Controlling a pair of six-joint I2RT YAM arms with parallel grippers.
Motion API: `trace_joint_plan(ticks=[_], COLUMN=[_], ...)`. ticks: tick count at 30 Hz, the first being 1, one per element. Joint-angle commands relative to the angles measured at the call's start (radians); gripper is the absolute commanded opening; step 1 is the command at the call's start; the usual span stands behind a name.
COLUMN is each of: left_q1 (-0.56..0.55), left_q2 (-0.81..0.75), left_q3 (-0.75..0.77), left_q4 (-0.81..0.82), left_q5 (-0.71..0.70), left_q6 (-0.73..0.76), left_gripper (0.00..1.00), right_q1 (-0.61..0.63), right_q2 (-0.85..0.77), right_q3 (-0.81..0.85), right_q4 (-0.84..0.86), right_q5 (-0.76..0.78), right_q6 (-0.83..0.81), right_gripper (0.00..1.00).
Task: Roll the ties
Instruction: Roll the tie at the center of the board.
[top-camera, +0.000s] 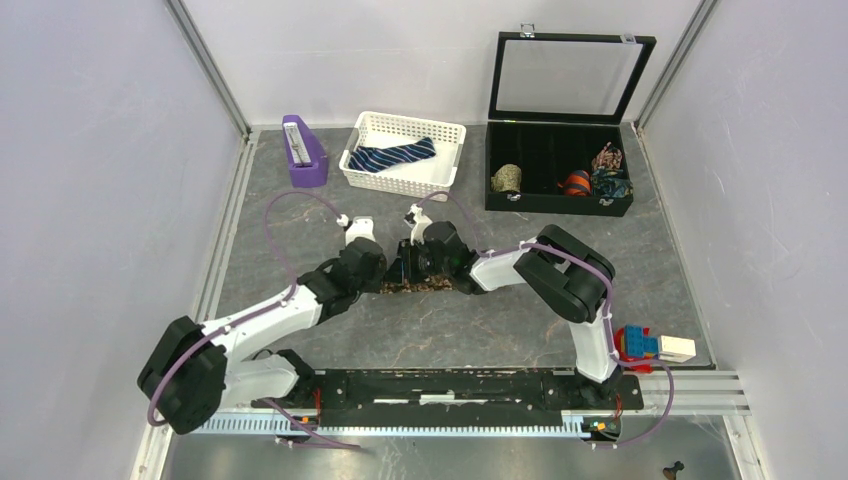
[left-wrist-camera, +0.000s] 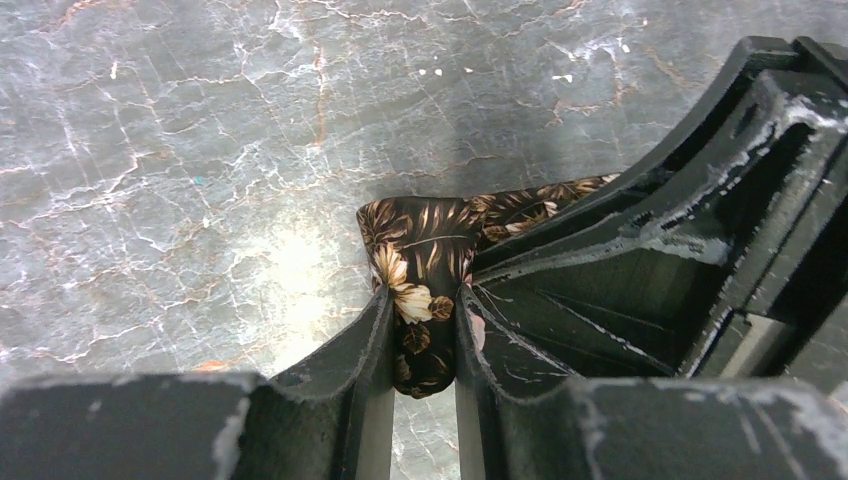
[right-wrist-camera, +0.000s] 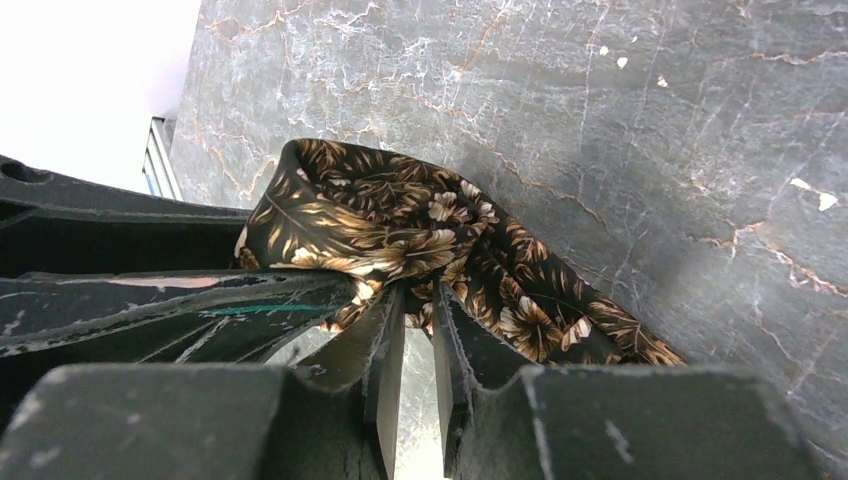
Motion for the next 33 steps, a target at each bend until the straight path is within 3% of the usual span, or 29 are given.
trace_joint_plan(ticks=[1,15,33], left_q1=[-0.024,-0.091,-0.265], left_q2=[0.052,0.133,0.399], left_q3=[0.066,0.137,0.328], left_q4=[-0.061,-0.130,-0.285], left_q5=[-0.137,-0.270,-0.504], left_q6=[0.044,0.033,-0.014], left_gripper=[0.09,0.09,0.05], right_q1=[0.002,-0.102,-0.276], right_q2=[-0.047,-0.301,-0.490], right_q3=[-0.022,-0.247,-0.418], right_q4=[0.051,0.072,0.071], right_q5=[-0.021,-0.035,-0.065], right_q6=[-0.019,-0.047,-0.061], right_gripper=[0.24,0.25,0.26])
